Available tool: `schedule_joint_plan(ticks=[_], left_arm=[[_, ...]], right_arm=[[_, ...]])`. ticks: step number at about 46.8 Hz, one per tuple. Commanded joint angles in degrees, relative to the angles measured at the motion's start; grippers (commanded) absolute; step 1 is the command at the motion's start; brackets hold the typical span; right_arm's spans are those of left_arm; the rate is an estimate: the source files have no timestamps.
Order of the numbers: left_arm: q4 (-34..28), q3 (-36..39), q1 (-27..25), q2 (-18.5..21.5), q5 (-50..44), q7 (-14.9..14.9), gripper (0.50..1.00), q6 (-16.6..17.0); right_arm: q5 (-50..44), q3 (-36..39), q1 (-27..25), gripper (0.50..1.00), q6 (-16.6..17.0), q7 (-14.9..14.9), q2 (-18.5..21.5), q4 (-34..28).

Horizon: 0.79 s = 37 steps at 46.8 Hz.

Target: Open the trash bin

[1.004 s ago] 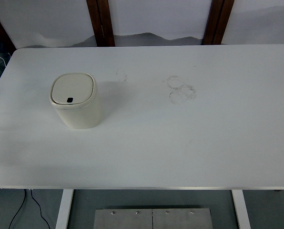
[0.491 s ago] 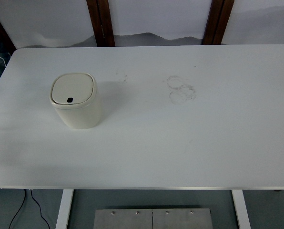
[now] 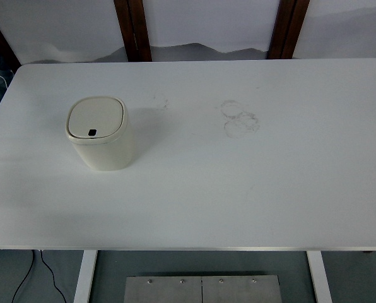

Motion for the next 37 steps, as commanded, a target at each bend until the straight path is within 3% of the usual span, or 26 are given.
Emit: schedule_joint_plan(ticks=[1,11,21,26,37], left_arm=[[-3.0,0.0,-1.4,1.1,1.2,0.0,1.0,2.4],[-10.4,0.2,-5.4,4.4,2.6,0.3,1.0,9.3],[-14.9,0.3,-11.6,5.7,7.4,5.0,1.0,15.8],[-16.9,0.5,-14.5,5.6,12.6,6.4,1.0,17.6],[-21.1,2.5,-21.0,5.5,20.8,13.2,1.0,18.8]], right_arm=[[0.0,0.0,0.0,0.995,0.0,0.0,0.0,0.0],[0.0,0.0,0.0,0.995,0.0,0.0,0.0,0.0],[0.0,0.0,0.0,0.995,0.0,0.0,0.0,0.0],[0.0,0.0,0.0,0.995,0.0,0.0,0.0,0.0],[0.0,0.0,0.0,0.995,0.0,0.0,0.0,0.0]])
